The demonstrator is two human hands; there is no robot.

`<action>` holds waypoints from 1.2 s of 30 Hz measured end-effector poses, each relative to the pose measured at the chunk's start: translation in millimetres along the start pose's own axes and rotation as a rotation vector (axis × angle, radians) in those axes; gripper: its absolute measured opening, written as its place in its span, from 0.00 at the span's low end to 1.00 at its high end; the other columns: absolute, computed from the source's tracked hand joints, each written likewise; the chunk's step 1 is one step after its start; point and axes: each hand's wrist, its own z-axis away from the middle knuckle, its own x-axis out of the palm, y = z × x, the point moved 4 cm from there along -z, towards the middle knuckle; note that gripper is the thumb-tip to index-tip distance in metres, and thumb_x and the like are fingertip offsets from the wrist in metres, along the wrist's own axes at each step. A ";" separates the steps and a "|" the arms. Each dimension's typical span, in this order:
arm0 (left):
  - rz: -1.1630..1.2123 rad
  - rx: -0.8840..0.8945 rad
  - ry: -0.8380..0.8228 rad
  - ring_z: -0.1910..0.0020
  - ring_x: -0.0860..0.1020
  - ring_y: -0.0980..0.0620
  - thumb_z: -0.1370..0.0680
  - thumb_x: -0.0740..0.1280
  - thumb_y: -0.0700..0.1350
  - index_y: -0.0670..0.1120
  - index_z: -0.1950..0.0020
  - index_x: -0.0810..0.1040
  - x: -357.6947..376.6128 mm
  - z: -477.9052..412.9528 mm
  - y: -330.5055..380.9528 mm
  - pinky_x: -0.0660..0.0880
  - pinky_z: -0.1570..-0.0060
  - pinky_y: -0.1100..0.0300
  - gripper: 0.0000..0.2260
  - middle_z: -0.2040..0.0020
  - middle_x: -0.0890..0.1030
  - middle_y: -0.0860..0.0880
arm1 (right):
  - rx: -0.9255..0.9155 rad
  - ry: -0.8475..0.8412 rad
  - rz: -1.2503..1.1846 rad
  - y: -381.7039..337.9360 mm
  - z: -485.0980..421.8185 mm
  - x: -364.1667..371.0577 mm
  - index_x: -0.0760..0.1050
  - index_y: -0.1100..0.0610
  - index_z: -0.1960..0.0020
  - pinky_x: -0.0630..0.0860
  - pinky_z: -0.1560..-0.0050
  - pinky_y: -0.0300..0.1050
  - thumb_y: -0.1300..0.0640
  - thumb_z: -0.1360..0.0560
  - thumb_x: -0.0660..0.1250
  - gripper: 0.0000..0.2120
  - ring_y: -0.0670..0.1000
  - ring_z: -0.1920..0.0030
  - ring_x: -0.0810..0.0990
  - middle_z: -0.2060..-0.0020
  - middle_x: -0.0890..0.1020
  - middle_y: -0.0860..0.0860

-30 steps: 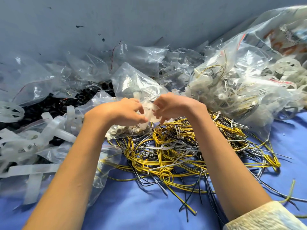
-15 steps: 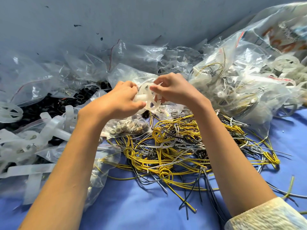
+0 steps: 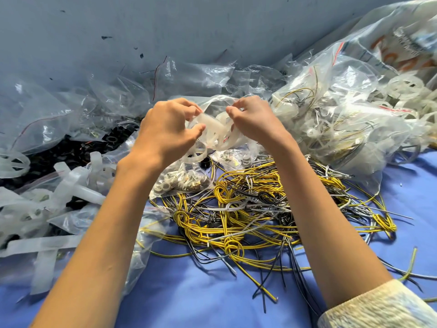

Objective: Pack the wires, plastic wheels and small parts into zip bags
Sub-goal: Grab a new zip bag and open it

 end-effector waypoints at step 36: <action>-0.080 -0.149 0.182 0.40 0.68 0.45 0.30 0.60 0.29 0.42 0.33 0.73 -22.8 0.4 -12.4 0.61 0.44 0.65 0.25 0.35 0.75 0.46 | -0.227 -0.323 -0.194 -19.4 12.8 7.5 0.81 0.57 0.60 0.76 0.64 0.36 0.64 0.28 0.62 0.10 0.44 0.67 0.78 0.65 0.84 0.52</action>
